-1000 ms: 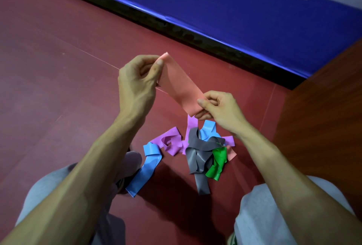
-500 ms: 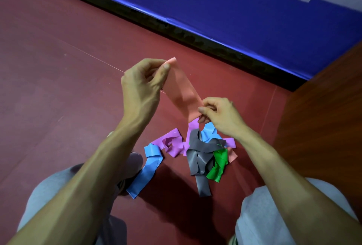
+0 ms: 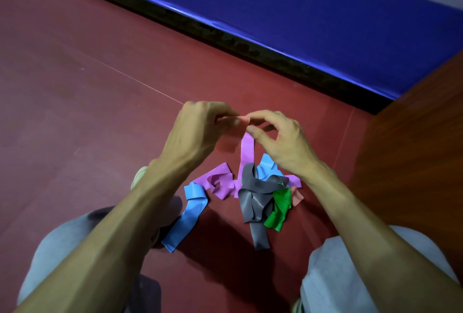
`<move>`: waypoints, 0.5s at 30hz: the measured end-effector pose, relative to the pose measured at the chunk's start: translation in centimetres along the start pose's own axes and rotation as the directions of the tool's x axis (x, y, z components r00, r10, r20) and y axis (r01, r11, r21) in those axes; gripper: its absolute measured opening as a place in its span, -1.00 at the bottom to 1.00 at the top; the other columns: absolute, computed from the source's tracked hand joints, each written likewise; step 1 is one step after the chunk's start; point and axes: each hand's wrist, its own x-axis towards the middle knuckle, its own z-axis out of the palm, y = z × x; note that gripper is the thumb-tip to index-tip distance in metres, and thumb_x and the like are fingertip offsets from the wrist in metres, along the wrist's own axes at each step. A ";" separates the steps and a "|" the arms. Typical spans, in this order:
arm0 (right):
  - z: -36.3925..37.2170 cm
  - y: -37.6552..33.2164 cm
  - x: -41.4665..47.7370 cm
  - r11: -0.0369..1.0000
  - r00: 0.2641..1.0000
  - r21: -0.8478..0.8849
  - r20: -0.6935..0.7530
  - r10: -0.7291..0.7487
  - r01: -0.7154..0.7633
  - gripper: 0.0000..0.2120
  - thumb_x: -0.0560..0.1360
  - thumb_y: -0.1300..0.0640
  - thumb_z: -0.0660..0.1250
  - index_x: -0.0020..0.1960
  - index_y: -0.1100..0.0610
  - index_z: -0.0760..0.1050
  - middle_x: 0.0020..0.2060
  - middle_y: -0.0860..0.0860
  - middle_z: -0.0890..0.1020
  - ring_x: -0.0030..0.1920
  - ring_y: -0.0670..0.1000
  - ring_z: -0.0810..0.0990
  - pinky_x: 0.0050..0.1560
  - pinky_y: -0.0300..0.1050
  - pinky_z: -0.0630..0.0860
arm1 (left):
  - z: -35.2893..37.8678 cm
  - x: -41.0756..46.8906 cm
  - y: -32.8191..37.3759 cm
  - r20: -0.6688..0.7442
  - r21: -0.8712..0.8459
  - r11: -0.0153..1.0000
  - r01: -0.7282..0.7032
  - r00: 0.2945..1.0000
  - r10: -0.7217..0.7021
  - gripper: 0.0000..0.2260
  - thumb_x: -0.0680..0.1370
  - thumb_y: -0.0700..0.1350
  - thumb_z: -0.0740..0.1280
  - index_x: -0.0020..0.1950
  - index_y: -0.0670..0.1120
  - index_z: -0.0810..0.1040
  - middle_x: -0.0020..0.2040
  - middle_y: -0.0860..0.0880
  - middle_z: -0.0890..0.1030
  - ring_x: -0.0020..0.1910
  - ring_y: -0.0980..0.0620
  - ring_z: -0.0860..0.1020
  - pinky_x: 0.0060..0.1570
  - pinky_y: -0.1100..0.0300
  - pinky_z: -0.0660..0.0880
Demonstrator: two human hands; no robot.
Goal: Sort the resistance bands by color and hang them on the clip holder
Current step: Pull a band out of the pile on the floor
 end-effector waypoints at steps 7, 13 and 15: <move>0.1 -0.3 0.0 0.996 0.998 0.076 -0.029 0.051 -0.048 -0.81 0.47 0.10 0.40 0.08 0.03 0.61 -0.23 -0.15 0.63 -0.17 -0.13 0.60 -0.08 -0.24 0.51 | 0.7 0.3 -0.1 -0.035 0.048 0.998 0.033 0.999 -0.031 -0.88 0.43 -0.06 0.48 -0.07 -0.03 0.66 -0.28 0.04 0.66 -0.28 0.05 0.58 -0.26 0.12 0.50; -0.4 -1.0 0.3 0.991 0.998 0.134 -0.058 0.031 -0.023 -0.81 0.48 0.20 0.39 -0.10 -0.10 0.59 -0.31 -0.05 0.68 -0.28 -0.06 0.65 -0.19 -0.18 0.56 | 1.1 0.3 -0.1 -0.008 0.022 1.000 0.015 1.000 -0.014 -0.88 0.44 0.00 0.46 -0.11 -0.03 0.64 -0.31 0.06 0.65 -0.28 0.08 0.59 -0.26 0.11 0.50; -0.5 -1.2 0.3 0.990 0.996 0.136 -0.078 0.031 -0.020 -0.84 0.48 0.21 0.39 -0.13 -0.06 0.59 -0.32 -0.06 0.67 -0.29 -0.06 0.65 -0.21 -0.22 0.54 | 1.1 0.3 0.0 -0.024 -0.018 1.000 0.007 1.000 -0.008 -0.84 0.45 0.00 0.46 -0.07 -0.05 0.62 -0.30 0.08 0.64 -0.27 0.13 0.59 -0.26 0.22 0.48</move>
